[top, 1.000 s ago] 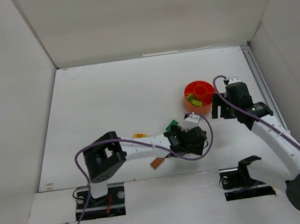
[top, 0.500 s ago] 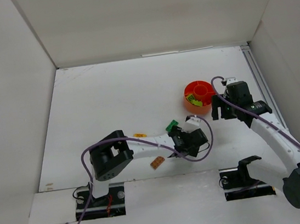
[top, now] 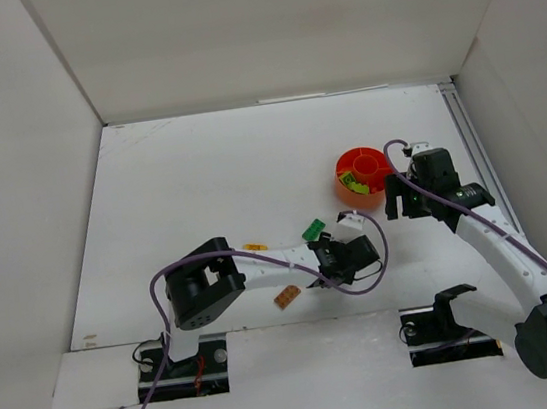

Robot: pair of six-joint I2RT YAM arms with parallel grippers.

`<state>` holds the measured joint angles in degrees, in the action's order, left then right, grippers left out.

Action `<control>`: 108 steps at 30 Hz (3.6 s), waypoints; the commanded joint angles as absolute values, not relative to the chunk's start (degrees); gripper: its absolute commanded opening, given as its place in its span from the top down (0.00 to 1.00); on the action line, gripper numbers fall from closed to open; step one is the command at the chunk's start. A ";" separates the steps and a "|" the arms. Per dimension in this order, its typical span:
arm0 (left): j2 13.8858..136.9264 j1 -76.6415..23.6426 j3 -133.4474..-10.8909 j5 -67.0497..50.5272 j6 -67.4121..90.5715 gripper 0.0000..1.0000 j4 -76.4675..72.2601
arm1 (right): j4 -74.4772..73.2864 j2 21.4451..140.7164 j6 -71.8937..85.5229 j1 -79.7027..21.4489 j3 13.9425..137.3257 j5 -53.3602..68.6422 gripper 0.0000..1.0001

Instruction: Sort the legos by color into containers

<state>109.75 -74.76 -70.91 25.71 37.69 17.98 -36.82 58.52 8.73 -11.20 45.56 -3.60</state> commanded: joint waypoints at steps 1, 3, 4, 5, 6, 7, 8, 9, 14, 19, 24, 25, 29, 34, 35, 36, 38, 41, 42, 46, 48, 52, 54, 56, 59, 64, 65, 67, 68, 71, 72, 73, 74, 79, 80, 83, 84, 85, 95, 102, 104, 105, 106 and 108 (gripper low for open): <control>107.40 -74.71 -70.22 26.28 38.58 0.53 18.54 | -34.45 58.18 7.91 -10.72 45.62 -3.52 0.13; 107.93 -74.71 -70.22 26.28 38.58 0.57 18.54 | -34.45 58.18 7.91 -10.72 45.62 -3.52 0.15; 107.93 -74.71 -70.22 26.28 38.58 0.57 18.54 | -34.45 58.18 7.91 -10.72 45.62 -3.52 0.15; 107.93 -74.71 -70.22 26.28 39.11 0.62 18.54 | -34.45 58.18 7.91 -10.72 45.62 -3.52 0.15; 107.93 -74.71 -70.22 26.28 39.11 0.62 18.54 | -34.45 58.18 7.91 -10.72 45.62 -3.52 0.15; 107.93 -74.71 -70.22 26.28 39.11 0.62 18.54 | -34.45 58.18 7.91 -10.72 45.62 -2.99 0.15; 107.32 -74.71 -69.62 26.28 39.11 0.62 18.54 | -34.45 58.18 7.91 -10.72 45.62 -2.99 0.15; 106.79 -74.71 -69.00 26.80 39.11 0.65 18.54 | -34.45 58.18 7.39 -10.72 45.62 -2.99 0.15; 106.17 -74.71 -68.99 28.47 39.73 0.81 19.15 | -34.45 57.66 7.38 -10.72 45.09 -2.29 0.15; 104.95 -74.71 -69.70 30.67 40.78 0.96 20.13 | -33.93 57.13 6.24 -10.72 45.09 1.57 0.15; 102.49 -74.71 -68.65 31.29 40.78 1.00 19.08 | -33.40 56.07 5.71 -10.72 43.95 4.04 0.15; 101.70 -74.71 -68.64 31.29 40.09 1.00 18.55 | -32.88 56.07 5.02 -10.72 43.95 4.04 0.15; 94.69 -74.71 -64.26 30.15 37.27 1.00 14.16 | -32.87 55.02 3.87 -10.72 44.47 7.38 0.15; 83.78 -74.71 -54.43 23.65 25.44 1.00 3.36 | -32.87 55.02 0.10 -9.50 46.14 23.39 0.12; 82.02 -74.71 -53.19 22.60 23.83 1.00 0.29 | -32.17 55.02 -0.78 -8.71 46.14 27.64 0.12; 78.78 -74.71 -52.04 21.20 21.99 1.00 -1.30 | -30.86 56.41 -2.97 -8.70 46.14 32.56 0.12; 76.30 -74.71 -50.02 17.59 17.69 1.00 -4.37 | -30.23 57.82 -4.74 -8.17 46.14 46.27 0.12; 73.92 -74.71 -50.01 15.73 15.30 1.00 -5.27 | -26.90 60.64 -5.45 -8.17 46.14 59.36 0.13; 73.31 -74.71 -50.01 15.73 15.29 1.00 -5.27 | -26.02 60.64 -4.93 -8.17 46.14 61.15 0.13; 74.96 -74.71 -52.02 15.73 13.89 1.00 -4.75 | -24.70 59.25 -2.73 -8.17 46.76 64.16 0.13; 76.02 -74.71 -52.90 15.73 13.89 1.00 -4.13 | -24.70 57.75 -1.15 -8.17 47.29 63.64 0.13; 77.87 -74.71 -54.49 16.25 13.89 1.00 -4.13 | -26.36 55.81 0.00 -8.17 47.81 61.88 0.13; 77.87 -74.71 -55.11 16.26 13.89 1.00 -4.13 | -28.91 55.81 0.00 -8.17 48.33 58.82 0.13; 77.87 -74.71 -55.11 16.87 13.89 1.00 -4.65 | -29.44 55.81 0.00 -8.17 48.34 57.40 0.15; 77.34 -74.71 -55.11 17.92 13.89 1.00 -5.27 | -30.23 56.43 0.00 -8.17 47.03 56.87 0.15; 77.34 -74.71 -54.58 17.93 13.89 1.00 -5.89 | -27.79 57.04 2.62 -8.17 45.00 57.04 0.15; 77.34 -74.71 -54.58 18.45 13.89 1.00 -5.89 | -26.99 57.04 3.42 -8.17 45.00 57.91 0.15; 77.34 -74.71 -53.96 18.46 13.89 1.00 -6.50 | -24.89 56.26 5.61 -8.96 44.38 57.92 0.15; 77.34 -74.71 -53.96 18.46 13.89 1.00 -6.50 | -24.87 56.25 6.23 -9.49 44.38 57.92 0.15; 76.82 -74.71 -53.36 18.98 13.89 1.00 -7.90 | -24.35 56.25 6.77 -10.99 44.38 56.25 0.15; 76.82 -74.71 -53.35 18.98 13.89 1.00 -7.91 | -24.35 56.25 6.77 -11.68 44.38 55.73 0.15; 76.29 -74.71 -53.35 18.98 13.89 1.00 -8.52 | -23.65 56.25 7.55 -12.47 44.38 55.72 0.17; 76.29 -74.71 -53.35 18.98 13.89 1.00 -9.05 | -21.90 56.86 8.86 -12.48 43.86 55.72 0.17; 75.76 -74.71 -52.82 20.03 13.89 1.00 -9.58 | -19.95 57.39 10.55 -15.55 43.86 54.32 0.32; 75.76 -74.71 -52.82 20.04 13.89 1.00 -10.10 | -19.95 57.39 11.07 -16.08 43.86 54.32 0.37; 75.23 -74.71 -52.29 22.14 13.89 1.00 -10.11 | -19.95 58.01 11.07 -16.08 43.86 53.79 0.54; 75.23 -74.71 -51.77 22.76 14.58 1.00 -10.11 | -19.95 58.01 11.07 -16.08 43.86 53.79 0.58; 74.71 -74.71 -51.77 24.76 15.63 1.00 -10.11 | -19.95 58.53 11.07 -16.08 43.86 53.18 0.62; 72.69 -70.23 -49.67 37.27 29.35 1.00 -3.69 | -35.39 62.13 -3.31 -7.65 49.56 54.58 0.91; 68.73 -68.20 -46.23 36.74 28.74 1.00 -6.41 | -36.48 63.28 -6.41 -5.36 50.27 59.05 0.98; 68.20 -68.20 -46.23 32.62 26.73 1.00 -7.46 | -36.47 63.81 -6.42 -5.36 50.27 60.64 0.98; 68.20 -68.20 -45.62 30.87 25.85 1.00 -9.30 | -35.78 63.81 -6.42 -5.36 50.27 60.64 0.98; 68.20 -68.20 -45.62 28.59 23.06 1.00 -10.71 | -35.77 63.11 -6.42 -5.97 50.27 60.64 0.98; 67.07 -68.20 -44.21 24.09 21.97 1.00 -13.44 | -35.77 62.31 -7.03 -5.98 50.27 60.64 0.99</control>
